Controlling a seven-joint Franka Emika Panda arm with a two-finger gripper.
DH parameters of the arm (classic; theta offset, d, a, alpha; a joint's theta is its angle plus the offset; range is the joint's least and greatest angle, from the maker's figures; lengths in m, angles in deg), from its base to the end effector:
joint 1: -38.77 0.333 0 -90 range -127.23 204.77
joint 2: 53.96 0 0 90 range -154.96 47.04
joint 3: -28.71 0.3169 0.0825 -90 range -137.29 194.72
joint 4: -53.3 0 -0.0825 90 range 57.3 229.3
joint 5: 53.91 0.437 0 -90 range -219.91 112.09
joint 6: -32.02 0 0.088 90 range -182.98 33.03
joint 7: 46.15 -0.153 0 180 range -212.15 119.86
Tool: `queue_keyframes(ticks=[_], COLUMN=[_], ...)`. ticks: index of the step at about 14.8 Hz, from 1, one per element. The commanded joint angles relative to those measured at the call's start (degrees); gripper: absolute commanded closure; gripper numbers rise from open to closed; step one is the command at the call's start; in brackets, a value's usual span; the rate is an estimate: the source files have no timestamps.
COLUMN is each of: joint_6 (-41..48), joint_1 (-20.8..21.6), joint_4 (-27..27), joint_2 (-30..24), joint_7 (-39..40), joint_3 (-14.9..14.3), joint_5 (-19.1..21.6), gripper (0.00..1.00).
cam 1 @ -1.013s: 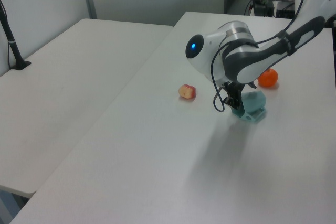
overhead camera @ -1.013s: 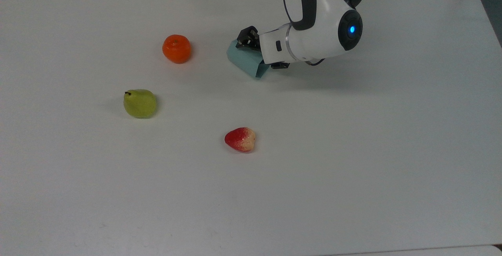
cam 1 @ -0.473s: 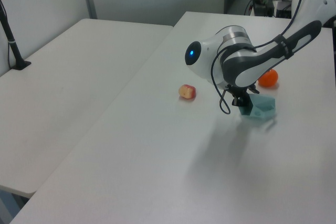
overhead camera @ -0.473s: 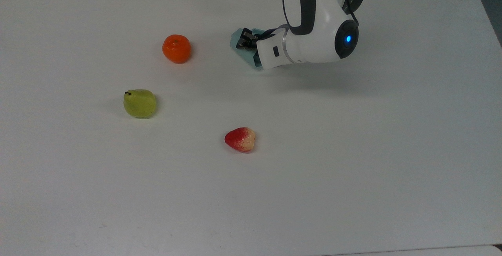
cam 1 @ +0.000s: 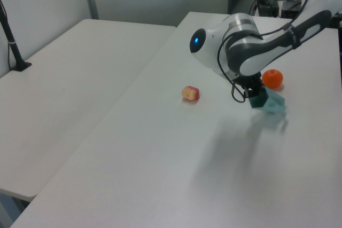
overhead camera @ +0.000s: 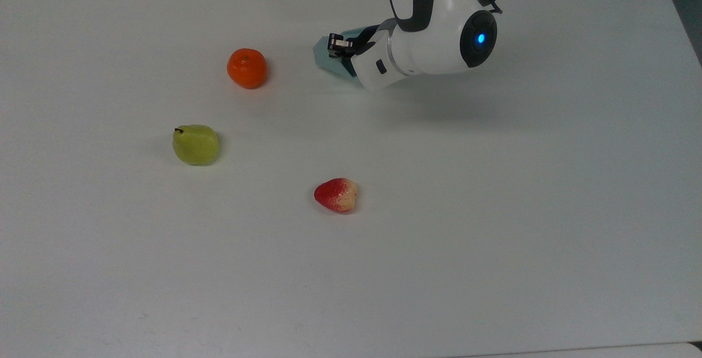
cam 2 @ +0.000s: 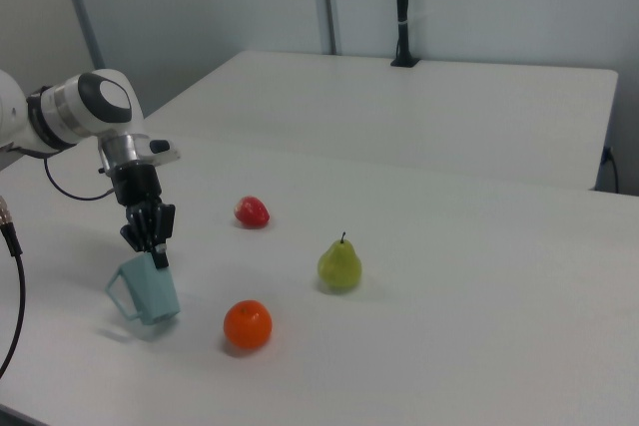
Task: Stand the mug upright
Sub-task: 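Lift and rotate the mug so its base faces the table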
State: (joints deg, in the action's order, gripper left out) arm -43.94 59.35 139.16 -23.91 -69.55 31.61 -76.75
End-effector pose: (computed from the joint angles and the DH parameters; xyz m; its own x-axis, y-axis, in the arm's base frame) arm 0.6089 0.1892 0.2861 0.8895 -0.1005 -0.4458 0.1824 -0.8164 0.5479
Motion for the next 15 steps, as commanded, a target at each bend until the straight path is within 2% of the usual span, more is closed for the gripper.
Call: queue_keyframes(ticks=[1, 4, 8, 11, 15], joint_6=[0.3, -3.4, -14.7, -21.8, -31.1], joint_1=[-0.2, -1.1, -2.6, -4.8, -5.7], joint_4=[0.7, 0.5, 1.1, 2.3, 7.6], joint_2=[-2.0, -4.2, -9.6, -10.7, -11.1], joint_7=[4.3, 4.9, 10.2, 15.5, 26.9], joint_3=[-0.2, -0.1, 0.0, 0.0, 0.0], joint_5=[1.6, 2.4, 3.6, 8.6, 14.8], gripper=[1.0, 1.0, 1.0, 1.0, 1.0])
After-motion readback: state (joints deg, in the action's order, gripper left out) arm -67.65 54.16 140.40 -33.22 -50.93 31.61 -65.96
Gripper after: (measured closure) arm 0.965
